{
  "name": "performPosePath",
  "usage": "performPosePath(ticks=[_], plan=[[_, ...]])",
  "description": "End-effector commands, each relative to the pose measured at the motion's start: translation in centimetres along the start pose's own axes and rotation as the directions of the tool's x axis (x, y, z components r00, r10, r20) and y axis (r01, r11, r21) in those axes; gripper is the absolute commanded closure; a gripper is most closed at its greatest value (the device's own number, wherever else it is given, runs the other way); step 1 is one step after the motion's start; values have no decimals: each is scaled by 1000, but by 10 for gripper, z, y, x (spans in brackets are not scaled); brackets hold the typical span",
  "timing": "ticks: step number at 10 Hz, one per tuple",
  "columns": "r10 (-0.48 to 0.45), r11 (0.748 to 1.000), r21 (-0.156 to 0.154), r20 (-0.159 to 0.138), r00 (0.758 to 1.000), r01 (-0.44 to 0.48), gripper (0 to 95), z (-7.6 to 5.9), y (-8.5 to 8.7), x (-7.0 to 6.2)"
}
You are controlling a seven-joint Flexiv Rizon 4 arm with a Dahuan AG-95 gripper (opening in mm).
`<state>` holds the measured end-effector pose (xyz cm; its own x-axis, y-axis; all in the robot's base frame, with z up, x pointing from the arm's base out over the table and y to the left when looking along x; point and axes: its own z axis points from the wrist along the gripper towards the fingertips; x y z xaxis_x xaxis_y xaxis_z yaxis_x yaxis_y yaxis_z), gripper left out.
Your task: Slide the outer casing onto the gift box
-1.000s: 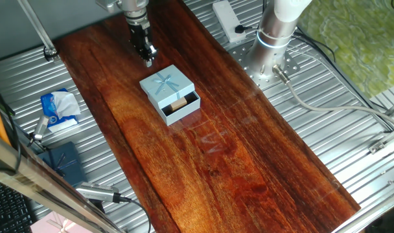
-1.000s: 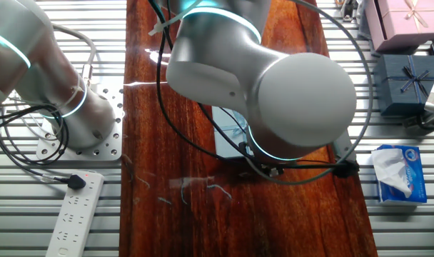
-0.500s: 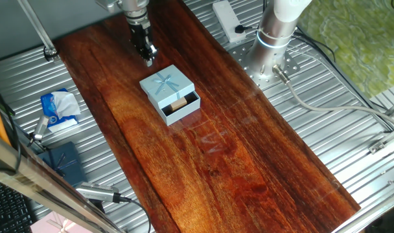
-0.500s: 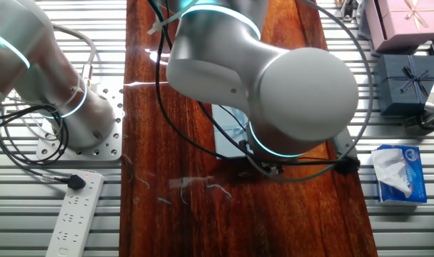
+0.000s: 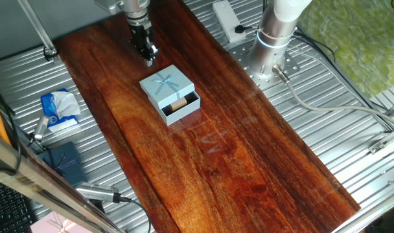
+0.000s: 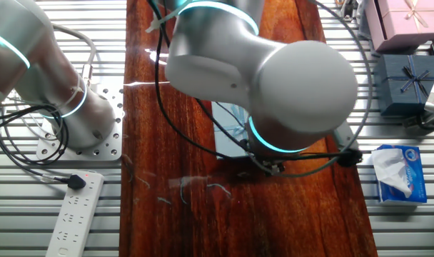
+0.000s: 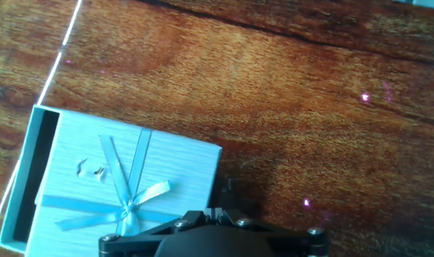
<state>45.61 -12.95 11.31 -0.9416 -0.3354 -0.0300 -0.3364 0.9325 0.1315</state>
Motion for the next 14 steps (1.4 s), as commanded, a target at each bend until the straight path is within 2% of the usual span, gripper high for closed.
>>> performPosePath(ticks=[1, 7, 8, 9, 14], plan=[[198, 979, -29, -107, 974, -202, 950, 0, -1, 0], [187, 981, -34, -106, 977, -191, 950, 0, -1, 0], [195, 978, -50, -103, 975, -201, 950, 1, -3, 1], [195, 977, -63, -97, 976, -202, 950, 4, -8, 3], [190, 978, -76, -89, 978, -196, 950, 28, -28, 7]])
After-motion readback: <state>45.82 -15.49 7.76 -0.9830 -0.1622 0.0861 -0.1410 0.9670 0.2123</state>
